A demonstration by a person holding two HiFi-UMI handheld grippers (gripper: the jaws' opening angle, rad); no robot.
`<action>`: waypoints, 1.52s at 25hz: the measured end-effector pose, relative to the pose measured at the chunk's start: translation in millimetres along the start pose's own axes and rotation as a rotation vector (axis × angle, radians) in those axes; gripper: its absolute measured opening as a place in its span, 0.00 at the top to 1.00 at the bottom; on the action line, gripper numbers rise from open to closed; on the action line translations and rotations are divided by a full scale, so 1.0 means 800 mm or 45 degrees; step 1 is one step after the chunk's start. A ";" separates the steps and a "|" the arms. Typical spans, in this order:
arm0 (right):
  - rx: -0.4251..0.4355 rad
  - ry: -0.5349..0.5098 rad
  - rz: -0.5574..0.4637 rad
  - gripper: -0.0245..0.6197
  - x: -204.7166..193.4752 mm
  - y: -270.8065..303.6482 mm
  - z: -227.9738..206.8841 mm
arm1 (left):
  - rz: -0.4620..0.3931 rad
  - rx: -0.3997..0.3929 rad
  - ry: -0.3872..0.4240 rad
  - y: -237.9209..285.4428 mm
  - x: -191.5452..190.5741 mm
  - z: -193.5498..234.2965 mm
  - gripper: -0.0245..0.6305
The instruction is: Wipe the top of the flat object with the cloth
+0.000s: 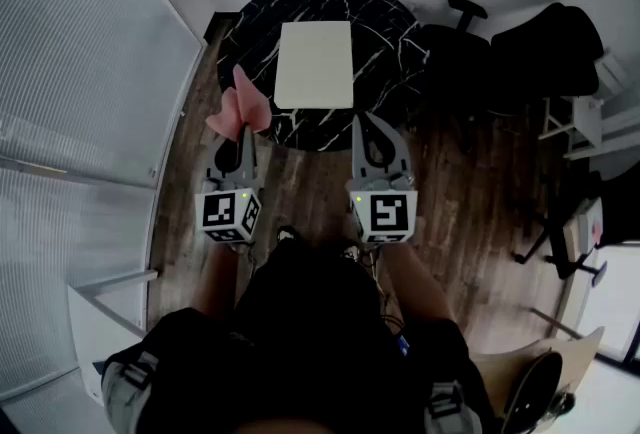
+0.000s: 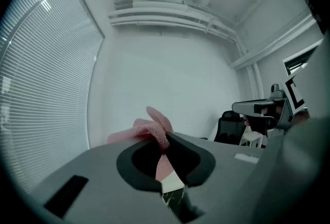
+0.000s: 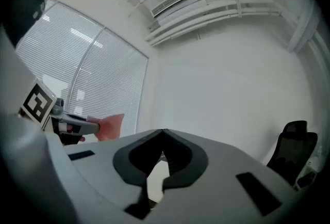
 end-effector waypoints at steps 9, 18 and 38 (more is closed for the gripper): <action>-0.009 0.014 0.161 0.97 -0.039 0.048 0.045 | 0.094 -0.068 -0.048 0.019 -0.031 0.075 0.94; -0.047 0.049 0.270 0.97 -0.083 0.081 0.077 | 0.201 -0.189 -0.070 0.047 -0.074 0.106 0.94; 0.352 0.134 0.300 0.97 -0.154 0.239 -0.124 | 0.444 0.039 0.093 0.255 -0.085 0.062 0.94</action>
Point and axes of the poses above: the fingertips, and each gripper's own axes: y forward along the fingers, z to its left, x out of its top, the point moved 4 cm from there along -y, backward along the fingers, and after that the axes turned 6 degrees about x, right-handed, at the moved point
